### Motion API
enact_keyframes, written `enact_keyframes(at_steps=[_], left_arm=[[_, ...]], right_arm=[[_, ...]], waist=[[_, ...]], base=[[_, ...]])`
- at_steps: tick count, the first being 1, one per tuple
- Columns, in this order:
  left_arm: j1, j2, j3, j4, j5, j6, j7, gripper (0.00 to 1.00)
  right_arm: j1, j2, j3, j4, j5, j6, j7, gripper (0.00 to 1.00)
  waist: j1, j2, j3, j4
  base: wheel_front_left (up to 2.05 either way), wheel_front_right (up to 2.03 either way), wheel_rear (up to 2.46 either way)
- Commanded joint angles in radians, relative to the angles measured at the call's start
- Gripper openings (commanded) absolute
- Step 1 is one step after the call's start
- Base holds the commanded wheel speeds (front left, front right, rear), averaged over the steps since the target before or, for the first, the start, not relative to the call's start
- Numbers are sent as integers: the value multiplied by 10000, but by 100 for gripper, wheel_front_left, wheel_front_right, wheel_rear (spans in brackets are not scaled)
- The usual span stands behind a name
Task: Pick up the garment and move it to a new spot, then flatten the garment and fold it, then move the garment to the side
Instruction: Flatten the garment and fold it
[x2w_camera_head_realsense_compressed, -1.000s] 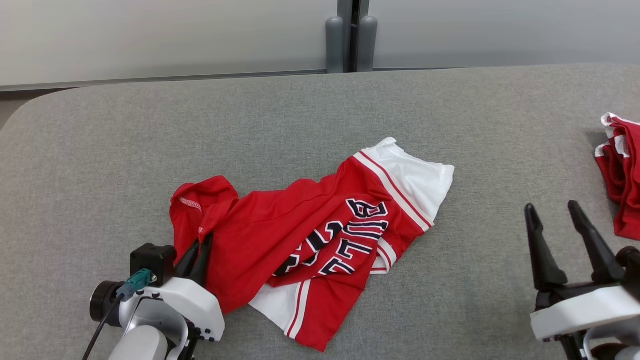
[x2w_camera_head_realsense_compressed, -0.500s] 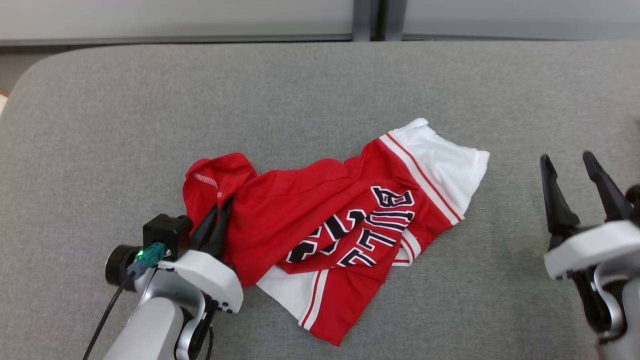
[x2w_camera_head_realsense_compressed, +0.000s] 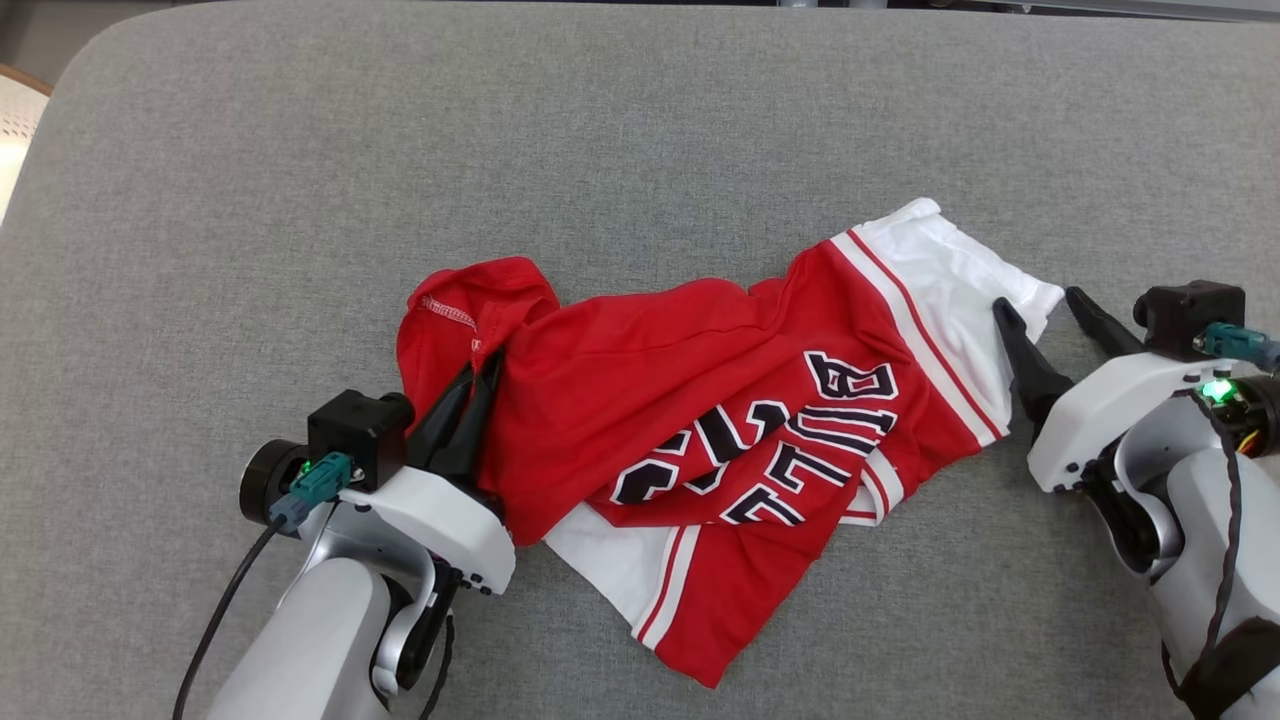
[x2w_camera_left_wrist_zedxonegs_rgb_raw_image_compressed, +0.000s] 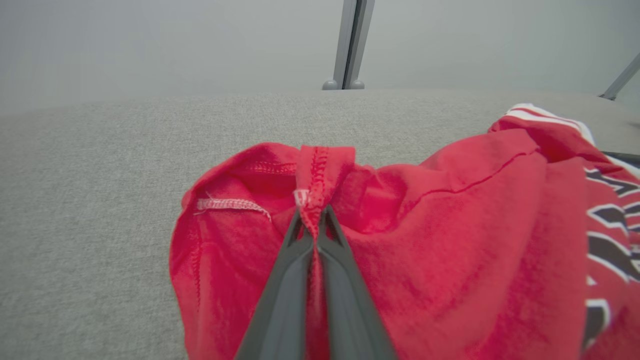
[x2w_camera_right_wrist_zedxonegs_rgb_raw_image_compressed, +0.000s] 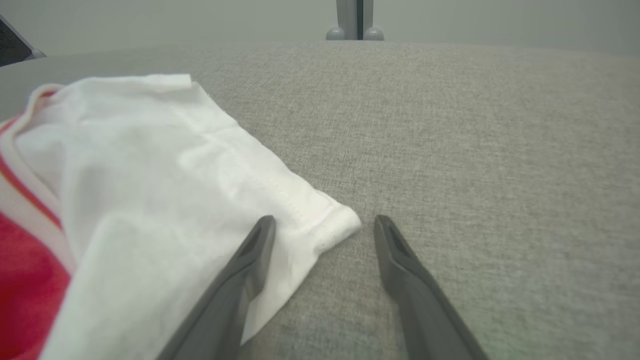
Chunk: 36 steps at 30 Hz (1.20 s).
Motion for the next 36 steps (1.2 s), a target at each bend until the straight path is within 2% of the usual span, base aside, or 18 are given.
enact_keyframes(at_steps=[1,2,5,10,16,20,24,31,36], left_arm=[[-155,71,43,-48,-52,-36,-84,0],[-141,84,60,-76,-96,-55,-81,0],[-59,134,127,-225,-171,-66,-159,0],[229,225,392,-822,-531,-76,-237,0],[401,566,742,-1805,-708,64,-186,0],[364,823,961,-2745,-828,127,-28,0],[38,1037,1166,-3779,-931,115,187,0],[-711,1398,1510,-5436,-1025,183,699,0],[-1178,1460,1618,-6170,-1017,281,1000,0]], right_arm=[[-15,-29,223,349,186,-4,62,49],[-106,-66,356,516,288,-4,8,0],[-260,-155,561,823,627,-5,-432,0],[-245,-304,218,805,898,-11,-1823,0],[112,-411,-367,71,700,-11,-2801,0],[526,-500,-1008,-1311,222,-11,-3076,0],[912,-606,-1758,-3348,-409,-11,-2910,0],[993,-591,-3294,-7226,-1439,-10,-1547,0],[673,-759,-3874,-8609,-1503,-11,-604,0]], waist=[[0,0,-5,8],[0,0,-15,7],[0,0,-91,-18],[0,0,-398,-184],[0,0,-834,-460],[0,0,-1154,-749],[0,0,-1385,-1002],[0,0,-1779,-1354],[0,0,-2025,-1397]], base=[[0,0,0],[0,0,0],[0,0,0],[0,0,0],[0,0,0],[0,0,0],[0,0,0],[0,0,0],[0,0,0]])
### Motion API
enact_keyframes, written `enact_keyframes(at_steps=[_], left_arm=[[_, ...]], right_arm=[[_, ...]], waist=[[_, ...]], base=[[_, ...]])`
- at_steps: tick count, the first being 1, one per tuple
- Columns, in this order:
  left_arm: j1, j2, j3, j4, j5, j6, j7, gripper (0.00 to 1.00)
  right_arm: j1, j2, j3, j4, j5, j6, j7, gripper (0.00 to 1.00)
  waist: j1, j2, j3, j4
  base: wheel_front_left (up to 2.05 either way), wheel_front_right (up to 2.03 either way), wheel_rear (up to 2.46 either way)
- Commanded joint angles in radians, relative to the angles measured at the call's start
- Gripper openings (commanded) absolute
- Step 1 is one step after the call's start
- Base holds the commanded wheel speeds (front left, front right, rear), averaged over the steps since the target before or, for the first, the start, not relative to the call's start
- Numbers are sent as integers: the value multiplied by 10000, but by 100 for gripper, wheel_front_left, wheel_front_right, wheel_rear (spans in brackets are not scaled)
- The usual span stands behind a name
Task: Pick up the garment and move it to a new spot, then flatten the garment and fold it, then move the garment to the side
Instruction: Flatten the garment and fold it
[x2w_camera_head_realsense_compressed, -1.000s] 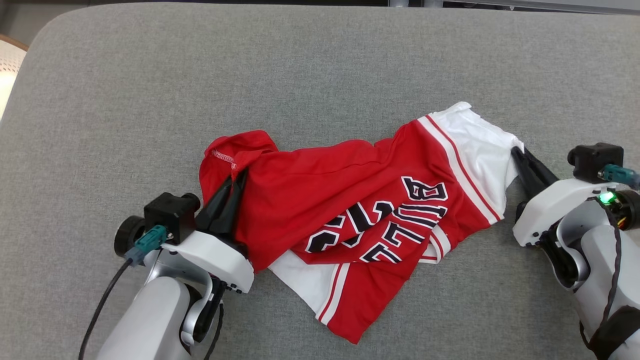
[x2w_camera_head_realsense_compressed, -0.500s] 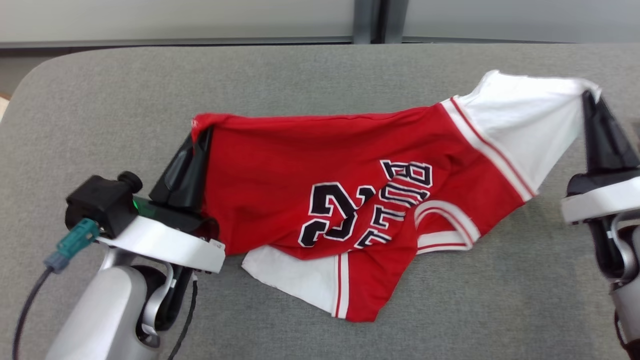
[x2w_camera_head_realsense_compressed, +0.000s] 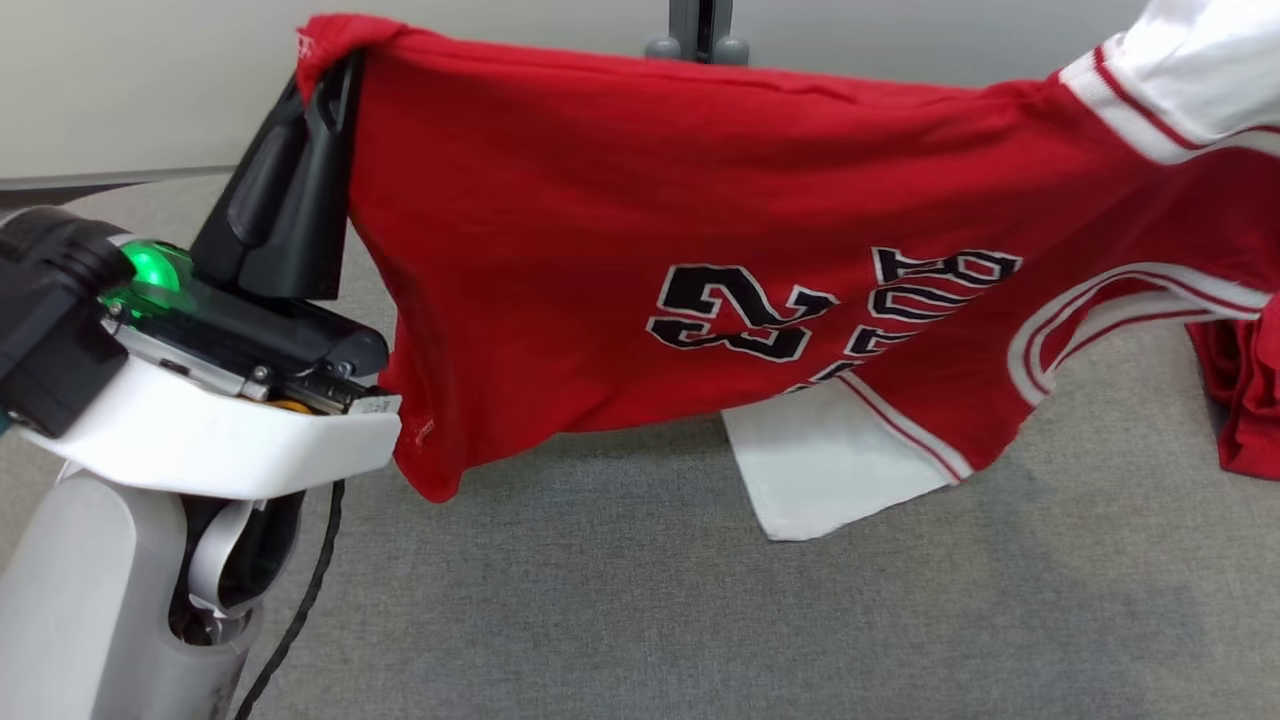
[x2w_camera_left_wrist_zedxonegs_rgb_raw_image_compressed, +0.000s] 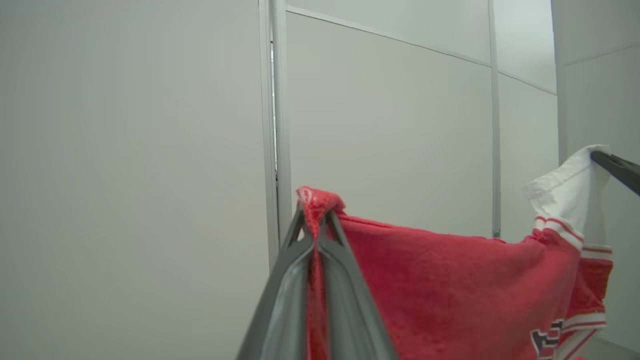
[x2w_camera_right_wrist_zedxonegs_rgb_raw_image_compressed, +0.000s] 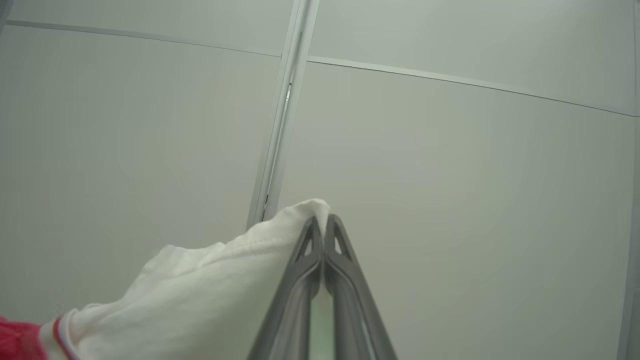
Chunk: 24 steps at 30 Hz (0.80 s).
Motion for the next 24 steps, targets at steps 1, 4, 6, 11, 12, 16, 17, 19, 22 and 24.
enact_keyframes(at_steps=[1,4,6,11,12,16,17,19,22,24], left_arm=[[-211,17,80,-134,-30,92,71,0],[-371,-6,126,-221,-109,133,156,0],[-441,-16,173,-120,-178,147,160,0],[-1109,-77,210,812,-388,-101,102,0],[-1329,-118,213,1095,-451,-161,83,0],[-2501,-397,270,2611,-724,-480,-132,0],[-2886,-354,292,3064,-599,-548,-238,0],[-3652,-601,347,3915,-752,-689,-463,0],[-4468,-745,393,4816,-690,-761,-711,0],[-5327,-838,438,5770,-547,-784,-1070,0]], right_arm=[[-132,-65,-98,-218,83,-19,214,0],[-309,-1,-221,-497,149,-21,518,0],[-377,114,-152,-589,173,-20,673,0],[-1136,156,82,-16,437,-21,895,0],[-1407,124,146,213,491,-21,878,0],[-2729,-42,404,1523,674,-21,714,0],[-3128,-81,523,1895,680,-20,640,0],[-3996,-100,852,2645,703,-20,506,0],[-4935,-41,1068,3454,756,-21,306,0],[-5966,126,1267,4269,815,-21,41,0]], waist=[[0,0,-117,-15],[0,0,-135,-35],[0,0,-151,-41],[0,0,161,-38],[0,0,244,-29],[0,0,579,45],[0,0,661,62],[0,0,850,81],[0,0,1070,104],[0,0,1300,114]], base=[[0,0,0],[0,0,0],[0,0,0],[0,0,0],[0,0,0],[0,0,0],[0,0,0],[0,0,0],[0,0,0],[0,0,0]])
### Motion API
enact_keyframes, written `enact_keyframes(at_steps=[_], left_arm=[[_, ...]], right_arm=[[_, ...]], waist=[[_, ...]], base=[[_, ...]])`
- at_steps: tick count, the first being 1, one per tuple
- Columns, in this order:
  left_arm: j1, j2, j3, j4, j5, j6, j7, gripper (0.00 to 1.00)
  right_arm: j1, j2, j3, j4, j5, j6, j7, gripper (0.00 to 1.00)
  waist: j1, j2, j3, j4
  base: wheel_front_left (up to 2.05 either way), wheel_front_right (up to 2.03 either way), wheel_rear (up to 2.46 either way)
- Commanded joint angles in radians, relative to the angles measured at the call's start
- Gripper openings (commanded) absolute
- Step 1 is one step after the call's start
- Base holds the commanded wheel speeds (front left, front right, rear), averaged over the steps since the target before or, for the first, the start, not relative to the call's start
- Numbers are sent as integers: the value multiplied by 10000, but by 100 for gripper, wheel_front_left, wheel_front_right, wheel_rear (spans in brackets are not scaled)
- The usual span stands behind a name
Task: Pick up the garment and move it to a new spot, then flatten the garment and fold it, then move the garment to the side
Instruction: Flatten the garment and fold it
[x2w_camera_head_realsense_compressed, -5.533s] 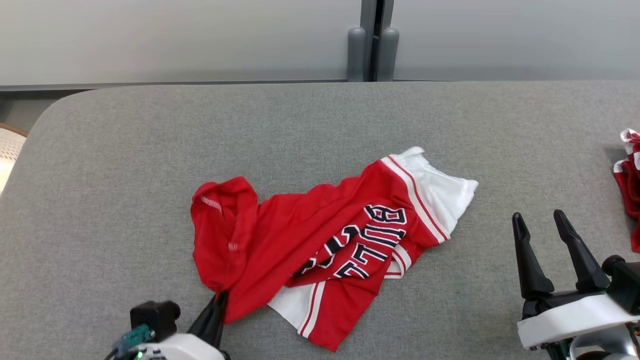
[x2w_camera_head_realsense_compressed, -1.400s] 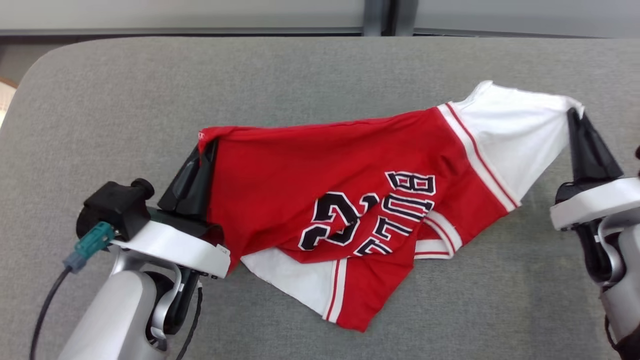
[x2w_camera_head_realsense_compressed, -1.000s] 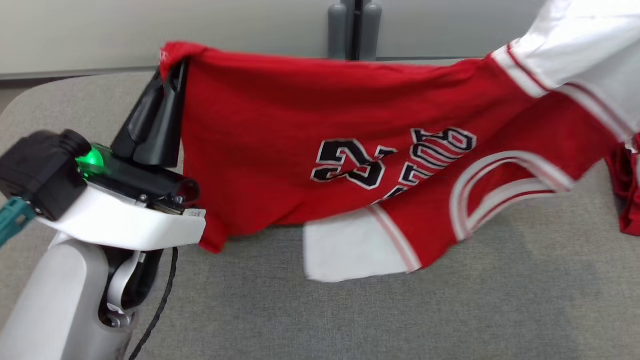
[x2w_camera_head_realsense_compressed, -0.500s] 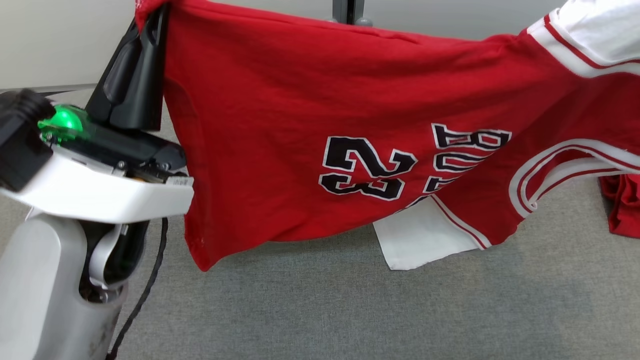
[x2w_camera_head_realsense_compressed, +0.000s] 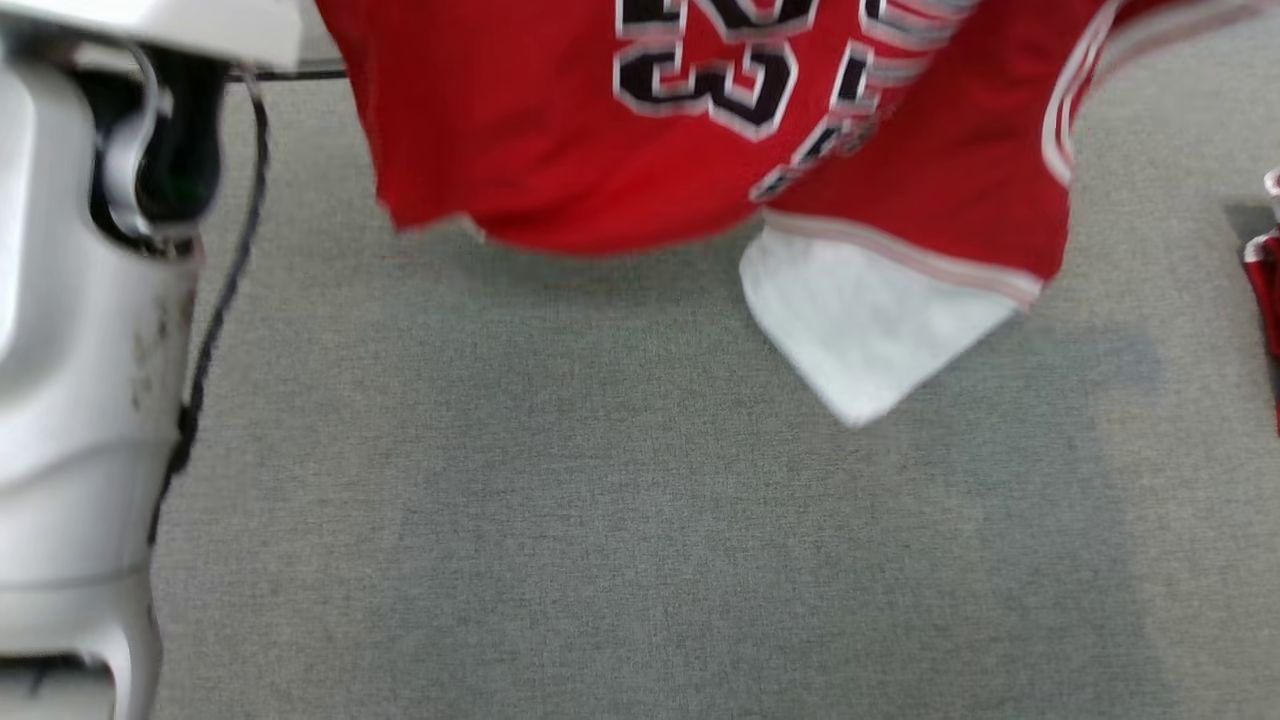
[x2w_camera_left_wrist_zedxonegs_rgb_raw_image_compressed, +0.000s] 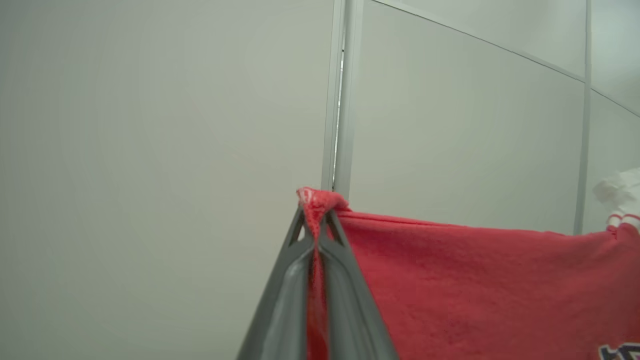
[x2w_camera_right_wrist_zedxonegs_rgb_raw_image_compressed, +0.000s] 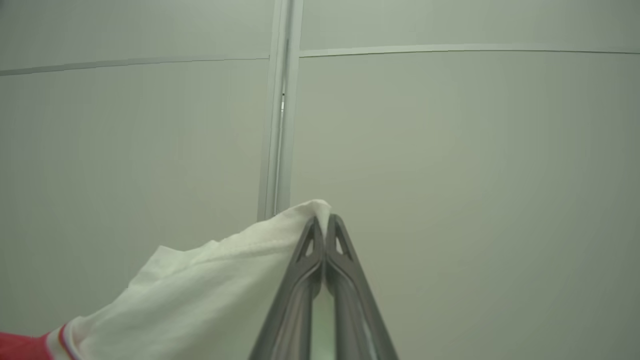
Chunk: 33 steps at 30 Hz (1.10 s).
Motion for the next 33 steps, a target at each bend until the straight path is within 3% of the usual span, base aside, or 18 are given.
enact_keyframes(at_steps=[1,8,13,18,26,33], left_arm=[[-433,13,35,370,177,-36,-199,0],[-2647,-112,-210,3717,850,-336,-1293,0],[-3025,-341,-571,6242,1024,-568,-1439,0],[-2831,-690,-663,8067,749,-758,-1508,0],[-2267,-779,-442,8553,360,-860,-1578,0],[45,-992,205,7110,85,-865,-1572,0]], right_arm=[[-463,145,74,372,128,-21,-145,0],[-3077,940,1129,3557,47,-12,-1176,0],[-3699,1654,1871,6200,146,-13,-932,0],[-3714,2171,2313,7895,340,-13,-1412,0],[-2871,2425,3123,8725,1257,-12,-2305,0],[-137,2214,3829,7730,2651,-13,-2735,0]], waist=[[0,0,264,21],[0,0,847,-94],[0,0,1153,-201],[0,0,1468,-234],[0,0,1663,-291],[0,0,1065,-404]], base=[[0,0,0],[0,0,0],[0,0,0],[0,0,0],[0,0,0],[0,0,0]])
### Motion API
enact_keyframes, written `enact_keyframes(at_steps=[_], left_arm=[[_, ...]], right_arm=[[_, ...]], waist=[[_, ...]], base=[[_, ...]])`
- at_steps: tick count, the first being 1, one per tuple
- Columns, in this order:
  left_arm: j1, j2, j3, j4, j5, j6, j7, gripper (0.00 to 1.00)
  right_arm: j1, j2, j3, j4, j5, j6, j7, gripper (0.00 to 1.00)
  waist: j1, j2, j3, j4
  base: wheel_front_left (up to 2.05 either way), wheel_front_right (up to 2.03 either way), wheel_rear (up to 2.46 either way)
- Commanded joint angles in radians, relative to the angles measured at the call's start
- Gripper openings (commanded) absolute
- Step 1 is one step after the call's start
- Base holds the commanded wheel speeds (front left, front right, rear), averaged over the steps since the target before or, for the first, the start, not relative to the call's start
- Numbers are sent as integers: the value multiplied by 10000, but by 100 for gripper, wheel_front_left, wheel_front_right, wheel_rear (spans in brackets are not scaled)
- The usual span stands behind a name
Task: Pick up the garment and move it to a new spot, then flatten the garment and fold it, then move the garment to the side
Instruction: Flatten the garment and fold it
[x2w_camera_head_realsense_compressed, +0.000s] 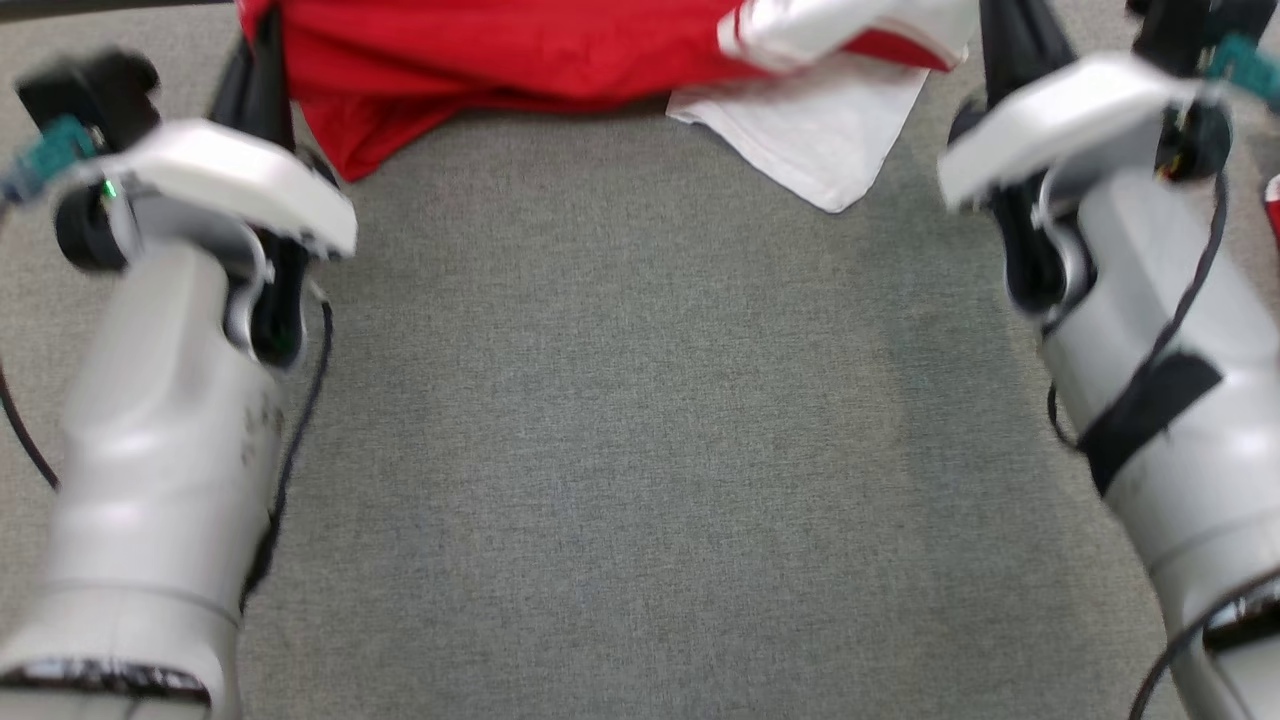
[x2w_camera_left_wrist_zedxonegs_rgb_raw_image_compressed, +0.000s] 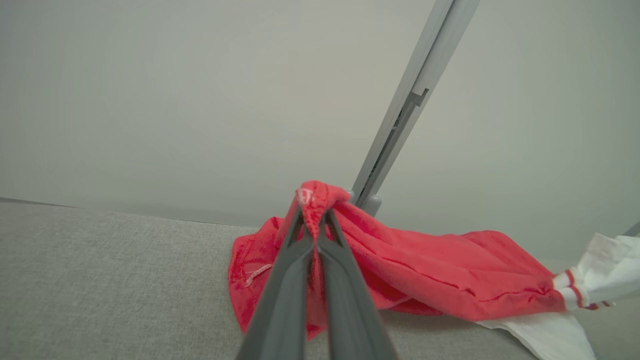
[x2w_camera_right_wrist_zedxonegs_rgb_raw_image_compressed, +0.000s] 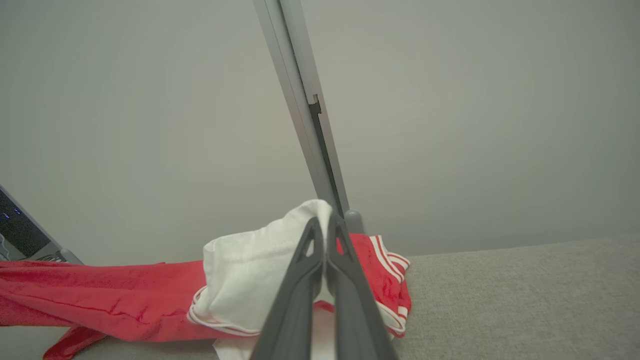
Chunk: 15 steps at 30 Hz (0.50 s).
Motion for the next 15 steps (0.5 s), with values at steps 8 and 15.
enact_keyframes(at_steps=[8,15], left_arm=[[3833,-159,557,-2260,202,-12,-43,0],[6184,-128,382,-3878,550,61,5,0]], right_arm=[[4331,-880,20,-3314,504,-4,-88,0],[7377,-1274,-717,-5495,280,-2,103,0]], waist=[[0,0,-1212,-87],[0,0,-2135,81]], base=[[0,0,0],[0,0,0]])
